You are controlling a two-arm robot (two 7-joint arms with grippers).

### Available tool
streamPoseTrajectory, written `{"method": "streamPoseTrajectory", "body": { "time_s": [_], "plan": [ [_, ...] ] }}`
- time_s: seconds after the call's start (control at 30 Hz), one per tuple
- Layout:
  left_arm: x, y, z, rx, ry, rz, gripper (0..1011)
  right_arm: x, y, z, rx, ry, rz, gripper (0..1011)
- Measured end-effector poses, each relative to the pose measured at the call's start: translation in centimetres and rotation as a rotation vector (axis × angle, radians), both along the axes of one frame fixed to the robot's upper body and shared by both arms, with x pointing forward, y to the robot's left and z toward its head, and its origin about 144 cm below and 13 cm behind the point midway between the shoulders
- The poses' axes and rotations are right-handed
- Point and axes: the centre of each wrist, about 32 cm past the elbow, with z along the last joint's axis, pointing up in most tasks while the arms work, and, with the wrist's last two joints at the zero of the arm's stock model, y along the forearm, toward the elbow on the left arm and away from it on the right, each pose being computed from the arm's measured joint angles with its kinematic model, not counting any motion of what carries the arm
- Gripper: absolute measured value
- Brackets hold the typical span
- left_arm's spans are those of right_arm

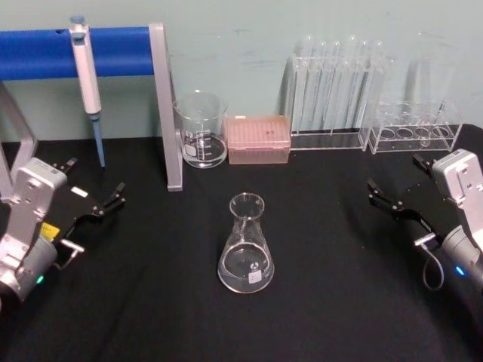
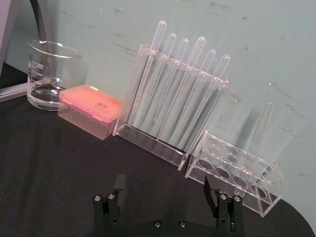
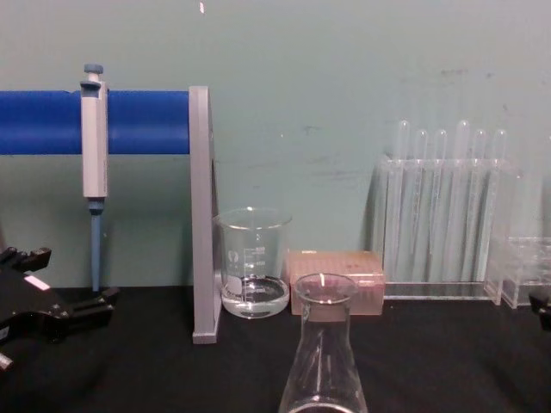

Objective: Grasp the erlenmeyer flask with one hand, shake it three times, then place it back.

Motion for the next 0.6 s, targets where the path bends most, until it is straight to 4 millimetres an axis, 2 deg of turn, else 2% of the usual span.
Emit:
{"method": "streamPoseTrajectory", "body": {
  "time_s": [0.6],
  "plan": [
    [0.0,0.0,0.0,0.0,0.0,0.0,1001,0.0,0.0,0.0,0.0,0.0,0.0,1002]
  ]
}}
